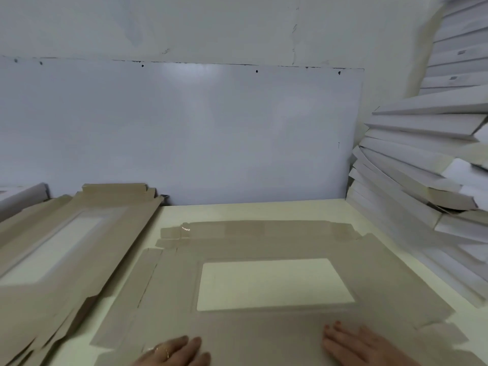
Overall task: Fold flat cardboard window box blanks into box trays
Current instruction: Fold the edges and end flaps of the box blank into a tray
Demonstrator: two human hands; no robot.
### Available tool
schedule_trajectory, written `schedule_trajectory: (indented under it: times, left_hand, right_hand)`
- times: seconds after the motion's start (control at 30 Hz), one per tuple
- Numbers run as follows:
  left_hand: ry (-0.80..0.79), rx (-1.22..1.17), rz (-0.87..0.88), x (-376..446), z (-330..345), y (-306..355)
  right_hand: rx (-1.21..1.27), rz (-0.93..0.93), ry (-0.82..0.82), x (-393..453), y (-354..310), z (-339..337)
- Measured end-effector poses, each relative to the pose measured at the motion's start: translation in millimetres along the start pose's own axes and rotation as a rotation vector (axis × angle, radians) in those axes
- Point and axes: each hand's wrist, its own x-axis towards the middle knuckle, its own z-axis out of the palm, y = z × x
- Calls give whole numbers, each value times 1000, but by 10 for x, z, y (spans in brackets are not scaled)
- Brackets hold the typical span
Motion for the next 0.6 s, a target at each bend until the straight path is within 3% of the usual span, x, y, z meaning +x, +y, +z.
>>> schedule_trajectory:
  times: [0.03, 0.07, 0.1, 0.2, 0.23, 0.27, 0.3, 0.4, 0.6]
  left_hand:
    - [-215, -84, -69, -28, -12, -4]
    - [-304, -137, -70, -10, -24, -33]
    - [-323, -142, -51, -8, 15, -72]
    - [-402, -220, -82, 27, -117, -61]
    - [-355, -281, -146, 28, -170, -92]
    - [-206, -275, -185, 8, -83, -159]
    - [-173, -235, -228, -8, 20, -188]
    - [-341, -220, -279, 36, 28, -190]
    - [-400, -165, -398, 11, -57, -444]
  right_hand:
    - [-119, 6, 111, -70, 5, -23]
    - [-118, 60, 51, -165, -29, -101]
    - [-98, 65, 164, -170, -24, -49]
    - [54, 196, -144, -232, -59, -279]
    - [84, 196, -89, -264, 7, -272]
    - [97, 162, 75, -221, 59, -225]
    - [64, 124, 173, -205, 109, -129]
    - [101, 153, -1, -160, 104, -140]
    - [68, 261, -34, -153, 341, -246]
